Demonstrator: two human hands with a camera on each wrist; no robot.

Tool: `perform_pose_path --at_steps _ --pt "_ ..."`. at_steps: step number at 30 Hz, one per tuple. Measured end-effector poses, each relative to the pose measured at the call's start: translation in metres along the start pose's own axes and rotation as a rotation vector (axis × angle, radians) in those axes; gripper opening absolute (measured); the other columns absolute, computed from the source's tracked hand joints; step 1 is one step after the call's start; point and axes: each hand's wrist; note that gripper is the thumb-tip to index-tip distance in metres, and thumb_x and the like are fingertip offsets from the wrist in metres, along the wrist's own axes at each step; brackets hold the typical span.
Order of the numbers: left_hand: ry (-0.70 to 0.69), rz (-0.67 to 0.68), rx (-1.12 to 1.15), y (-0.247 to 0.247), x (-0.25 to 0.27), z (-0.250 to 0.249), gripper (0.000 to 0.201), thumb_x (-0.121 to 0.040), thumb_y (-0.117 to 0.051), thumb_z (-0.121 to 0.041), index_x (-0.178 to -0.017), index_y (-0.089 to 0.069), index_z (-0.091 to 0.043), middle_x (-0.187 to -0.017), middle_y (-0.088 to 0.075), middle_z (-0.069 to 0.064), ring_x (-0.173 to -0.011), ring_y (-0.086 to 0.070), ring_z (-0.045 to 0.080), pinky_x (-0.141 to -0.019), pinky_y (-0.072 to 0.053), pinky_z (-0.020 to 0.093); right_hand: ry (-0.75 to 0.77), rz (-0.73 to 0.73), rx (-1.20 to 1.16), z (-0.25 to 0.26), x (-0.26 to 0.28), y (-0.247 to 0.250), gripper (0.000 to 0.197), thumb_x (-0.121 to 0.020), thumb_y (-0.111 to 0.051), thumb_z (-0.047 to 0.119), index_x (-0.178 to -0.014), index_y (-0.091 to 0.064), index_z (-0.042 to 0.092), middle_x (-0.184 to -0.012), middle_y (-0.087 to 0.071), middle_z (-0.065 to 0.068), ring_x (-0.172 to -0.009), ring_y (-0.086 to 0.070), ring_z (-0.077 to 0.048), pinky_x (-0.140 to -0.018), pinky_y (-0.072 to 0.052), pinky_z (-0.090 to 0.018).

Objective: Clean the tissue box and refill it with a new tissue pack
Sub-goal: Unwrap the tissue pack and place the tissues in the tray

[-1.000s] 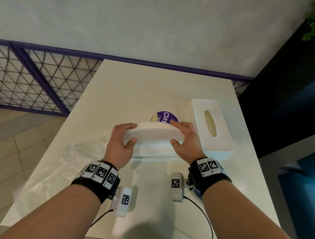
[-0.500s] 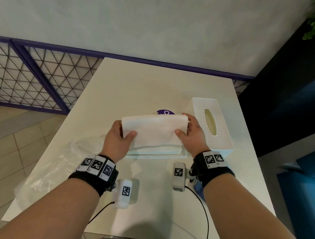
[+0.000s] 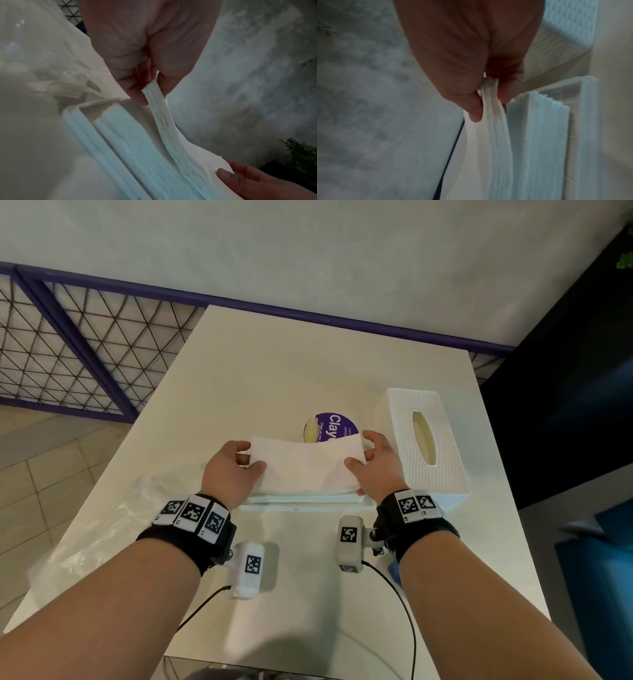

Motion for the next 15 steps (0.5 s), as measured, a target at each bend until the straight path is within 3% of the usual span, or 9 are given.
perform_pose_path --at_steps 3,5,7,9,12,15 --pt "0.003 -0.021 -0.025 -0.003 -0.001 0.002 0.042 -0.087 -0.066 -0.021 -0.125 -0.053 -0.014 -0.092 -0.062 -0.004 -0.079 -0.059 0.016 -0.060 -0.042 0.021 -0.013 -0.003 0.013 -0.004 -0.002 -0.002 0.059 -0.087 -0.064 0.020 -0.139 -0.036 0.028 -0.086 -0.051 0.016 -0.068 -0.063 -0.015 -0.056 -0.060 -0.036" --pt "0.005 -0.031 -0.039 -0.005 -0.001 0.004 0.042 -0.087 -0.066 -0.020 -0.125 -0.053 -0.013 -0.087 -0.059 -0.008 -0.076 -0.057 0.013 -0.063 -0.043 0.025 -0.016 0.005 0.021 -0.005 -0.002 -0.004 0.058 -0.088 -0.064 0.020 -0.138 -0.037 0.028 -0.095 -0.055 0.010 -0.070 -0.063 -0.014 -0.053 -0.059 -0.032" --pt "0.010 -0.031 -0.048 -0.005 0.000 0.004 0.043 -0.087 -0.066 -0.020 -0.127 -0.052 -0.012 -0.094 -0.062 -0.004 -0.078 -0.058 0.014 -0.071 -0.047 0.029 -0.015 -0.006 0.042 -0.006 -0.002 -0.006 0.057 -0.087 -0.065 0.022 -0.137 -0.038 0.026 -0.103 -0.058 0.006 -0.077 -0.065 -0.018 -0.065 -0.060 -0.037" --pt "-0.026 -0.037 -0.100 -0.005 0.001 0.004 0.049 -0.086 -0.067 -0.020 -0.131 -0.048 -0.013 -0.115 -0.062 0.004 -0.089 -0.060 0.018 -0.081 -0.050 0.034 -0.007 -0.043 0.107 -0.007 -0.004 -0.007 0.058 -0.085 -0.066 0.025 -0.137 -0.039 0.024 -0.113 -0.060 0.001 -0.095 -0.064 -0.022 -0.085 -0.056 -0.040" --pt "-0.254 -0.085 -0.276 -0.005 0.007 0.004 0.055 -0.085 -0.067 -0.019 -0.136 -0.047 -0.014 -0.134 -0.047 0.010 -0.115 -0.051 0.027 -0.098 -0.039 0.034 0.025 -0.118 0.184 -0.007 -0.003 -0.008 0.057 -0.086 -0.063 0.030 -0.138 -0.039 0.025 -0.129 -0.050 -0.004 -0.113 -0.056 -0.023 -0.098 -0.048 -0.040" --pt "-0.453 0.017 -0.456 -0.011 0.015 0.001 0.045 -0.087 -0.063 -0.021 -0.131 -0.055 -0.019 -0.135 -0.050 0.006 -0.122 -0.046 0.030 -0.103 -0.035 0.039 0.153 -0.155 0.281 -0.003 0.005 -0.012 0.044 -0.089 -0.059 0.029 -0.132 -0.049 0.025 -0.131 -0.049 0.000 -0.118 -0.050 -0.020 -0.102 -0.044 -0.038"
Point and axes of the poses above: each hand's wrist, its own x-axis away from the middle knuckle, its own y-axis out of the back of the hand, z = x × y
